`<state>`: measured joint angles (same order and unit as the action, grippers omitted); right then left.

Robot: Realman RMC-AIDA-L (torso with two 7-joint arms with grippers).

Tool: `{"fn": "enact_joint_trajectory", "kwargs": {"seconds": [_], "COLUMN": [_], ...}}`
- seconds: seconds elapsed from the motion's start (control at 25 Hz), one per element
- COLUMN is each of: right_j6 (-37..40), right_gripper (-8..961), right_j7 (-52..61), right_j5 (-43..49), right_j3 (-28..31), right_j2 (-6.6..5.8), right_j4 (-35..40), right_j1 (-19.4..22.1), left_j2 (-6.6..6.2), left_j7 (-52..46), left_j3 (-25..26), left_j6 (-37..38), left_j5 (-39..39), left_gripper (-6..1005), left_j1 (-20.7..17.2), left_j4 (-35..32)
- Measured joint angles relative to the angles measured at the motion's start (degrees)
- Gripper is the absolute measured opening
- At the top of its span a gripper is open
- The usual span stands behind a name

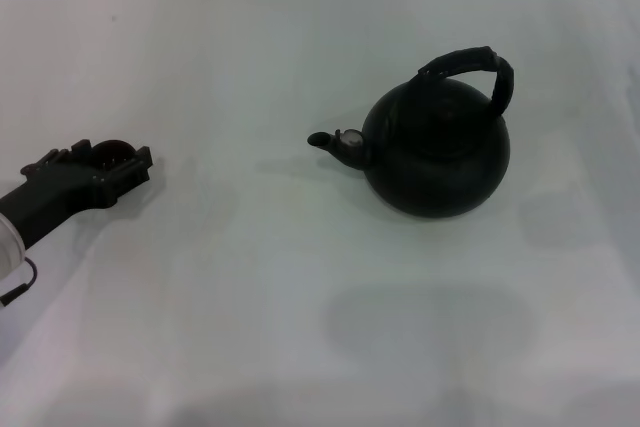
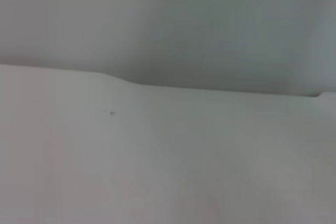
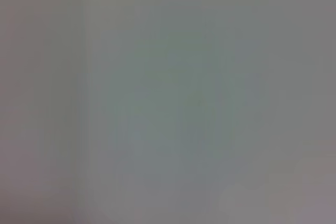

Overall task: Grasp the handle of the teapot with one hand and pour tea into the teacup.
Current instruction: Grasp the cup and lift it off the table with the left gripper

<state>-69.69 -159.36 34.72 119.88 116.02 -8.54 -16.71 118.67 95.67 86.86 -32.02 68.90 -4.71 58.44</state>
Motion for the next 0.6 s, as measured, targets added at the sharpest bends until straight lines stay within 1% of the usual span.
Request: {"fn": "enact_joint_trajectory", "kwargs": {"seconds": [0.6], "right_j6": [-0.4], "right_gripper": [422], "right_j7": [0.0], "right_j5": [0.0], "right_j3": [0.0], "right_j2": [0.00], "right_j4": [0.0], "right_j1": [0.0], "left_j2": [-0.02], "left_j7": [-0.8], "left_j3": [0.7], "left_j6": [0.2], "left_j5": [0.6], "left_gripper": [862], "left_j1": [1.5], "left_j4": [-0.9]}}
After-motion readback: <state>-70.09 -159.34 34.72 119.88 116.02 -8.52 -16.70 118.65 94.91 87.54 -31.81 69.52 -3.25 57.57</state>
